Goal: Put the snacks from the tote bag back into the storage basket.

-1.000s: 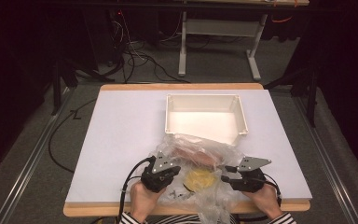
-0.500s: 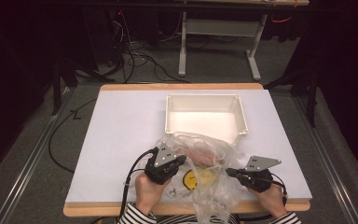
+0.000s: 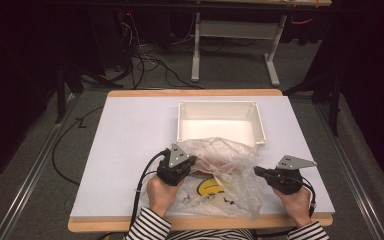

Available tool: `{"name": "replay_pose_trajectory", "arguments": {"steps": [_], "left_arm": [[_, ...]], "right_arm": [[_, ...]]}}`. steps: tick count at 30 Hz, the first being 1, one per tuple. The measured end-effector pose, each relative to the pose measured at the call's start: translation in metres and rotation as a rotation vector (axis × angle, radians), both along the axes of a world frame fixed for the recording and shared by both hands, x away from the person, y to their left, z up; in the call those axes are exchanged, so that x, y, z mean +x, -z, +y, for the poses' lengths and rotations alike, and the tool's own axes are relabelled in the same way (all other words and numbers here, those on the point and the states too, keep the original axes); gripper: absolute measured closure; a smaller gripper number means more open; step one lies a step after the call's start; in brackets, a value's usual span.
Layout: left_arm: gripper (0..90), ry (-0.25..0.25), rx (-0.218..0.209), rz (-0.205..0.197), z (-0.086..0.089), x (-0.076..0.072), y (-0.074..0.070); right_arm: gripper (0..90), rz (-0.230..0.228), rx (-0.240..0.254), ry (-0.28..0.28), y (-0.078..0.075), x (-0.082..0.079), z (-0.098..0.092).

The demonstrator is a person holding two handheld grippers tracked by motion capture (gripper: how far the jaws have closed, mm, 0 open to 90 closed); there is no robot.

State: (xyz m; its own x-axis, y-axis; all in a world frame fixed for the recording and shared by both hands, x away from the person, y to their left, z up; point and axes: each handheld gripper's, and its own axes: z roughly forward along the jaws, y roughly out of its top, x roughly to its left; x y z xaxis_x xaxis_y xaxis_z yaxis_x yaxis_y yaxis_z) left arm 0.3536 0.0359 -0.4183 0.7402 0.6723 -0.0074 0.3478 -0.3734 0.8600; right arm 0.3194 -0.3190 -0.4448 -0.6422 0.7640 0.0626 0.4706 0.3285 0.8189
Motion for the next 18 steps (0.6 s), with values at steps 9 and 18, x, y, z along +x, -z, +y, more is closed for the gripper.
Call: {"name": "replay_pose_trajectory", "arguments": {"steps": [9, 18], "left_arm": [[88.9, -0.049, 0.023, 0.016, 0.007, 0.009, 0.015], [63.4, -0.120, 0.013, -0.023, 0.026, 0.001, 0.011]], "right_arm": [[90.0, 0.081, -0.047, 0.089, 0.019, 0.013, -0.009], [90.0, 0.113, -0.091, 0.107, 0.028, 0.020, -0.008]]}}
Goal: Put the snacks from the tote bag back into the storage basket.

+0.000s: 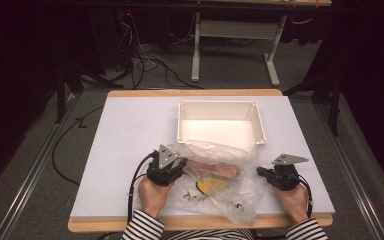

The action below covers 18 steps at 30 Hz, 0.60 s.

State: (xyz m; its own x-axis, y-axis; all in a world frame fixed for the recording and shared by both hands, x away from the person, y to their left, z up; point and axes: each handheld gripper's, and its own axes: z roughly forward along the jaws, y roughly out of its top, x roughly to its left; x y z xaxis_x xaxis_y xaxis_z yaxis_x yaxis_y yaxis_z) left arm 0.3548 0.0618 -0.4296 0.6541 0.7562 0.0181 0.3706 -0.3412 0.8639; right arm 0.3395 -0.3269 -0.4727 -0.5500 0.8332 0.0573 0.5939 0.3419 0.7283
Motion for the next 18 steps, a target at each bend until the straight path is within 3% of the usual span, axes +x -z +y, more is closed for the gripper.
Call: {"name": "replay_pose_trajectory", "arguments": {"steps": [4, 7, 12, 18], "left_arm": [[59.6, -0.043, 0.002, 0.017, 0.008, 0.002, 0.000], [58.1, -0.074, -0.002, 0.056, 0.013, 0.008, 0.002], [56.1, -0.083, -0.014, 0.109, 0.017, 0.014, 0.007], [56.2, -0.095, -0.074, 0.151, 0.026, 0.019, 0.019]], "right_arm": [[90.0, 0.004, 0.001, -0.001, 0.000, 0.001, 0.003], [90.0, 0.014, -0.014, 0.000, 0.001, 0.002, 0.005], [90.0, 0.019, -0.010, 0.004, 0.002, 0.002, 0.004], [90.0, 0.014, -0.017, -0.008, 0.002, 0.004, 0.008]]}}
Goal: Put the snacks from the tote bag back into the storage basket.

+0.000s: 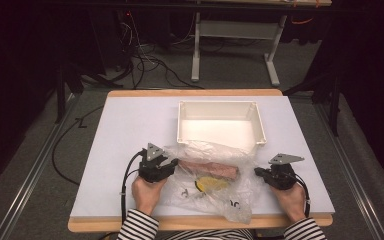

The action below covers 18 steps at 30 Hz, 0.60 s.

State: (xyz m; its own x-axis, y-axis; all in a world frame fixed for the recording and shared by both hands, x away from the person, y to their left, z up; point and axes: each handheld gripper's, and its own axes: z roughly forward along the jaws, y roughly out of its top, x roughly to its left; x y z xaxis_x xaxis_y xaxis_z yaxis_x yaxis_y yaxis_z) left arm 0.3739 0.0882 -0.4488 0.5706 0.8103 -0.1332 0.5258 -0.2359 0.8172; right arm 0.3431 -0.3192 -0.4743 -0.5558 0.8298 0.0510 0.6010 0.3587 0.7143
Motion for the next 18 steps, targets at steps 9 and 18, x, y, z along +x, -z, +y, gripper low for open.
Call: {"name": "replay_pose_trajectory", "arguments": {"steps": [9, 18], "left_arm": [[63.2, 0.063, -0.020, 0.063, 0.001, 0.001, 0.009], [68.3, 0.160, -0.015, 0.082, -0.008, -0.007, 0.009]], "right_arm": [[90.0, 0.005, 0.004, -0.052, -0.002, 0.004, 0.023], [90.0, 0.025, 0.032, -0.077, -0.001, 0.006, 0.031]]}}
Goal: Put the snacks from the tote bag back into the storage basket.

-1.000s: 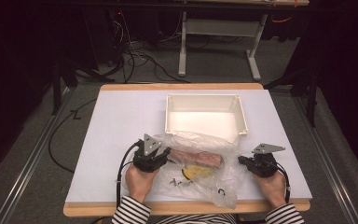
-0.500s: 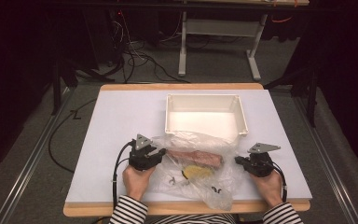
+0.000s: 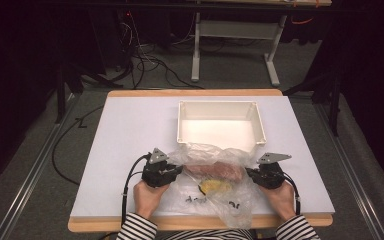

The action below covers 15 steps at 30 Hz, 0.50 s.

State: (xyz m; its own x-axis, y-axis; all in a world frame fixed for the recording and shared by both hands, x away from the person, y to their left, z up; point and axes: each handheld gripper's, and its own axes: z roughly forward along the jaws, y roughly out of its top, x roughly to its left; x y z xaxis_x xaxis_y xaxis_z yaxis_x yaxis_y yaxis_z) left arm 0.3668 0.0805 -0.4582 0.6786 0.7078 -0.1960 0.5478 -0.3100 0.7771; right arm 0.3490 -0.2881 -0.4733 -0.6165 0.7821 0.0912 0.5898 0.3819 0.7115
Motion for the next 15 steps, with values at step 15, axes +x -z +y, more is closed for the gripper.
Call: {"name": "replay_pose_trajectory", "arguments": {"steps": [15], "left_arm": [[74.3, 0.086, -0.001, 0.011, -0.003, -0.024, -0.002]], "right_arm": [[89.9, 0.013, 0.033, -0.015, 0.001, -0.004, -0.011]]}}
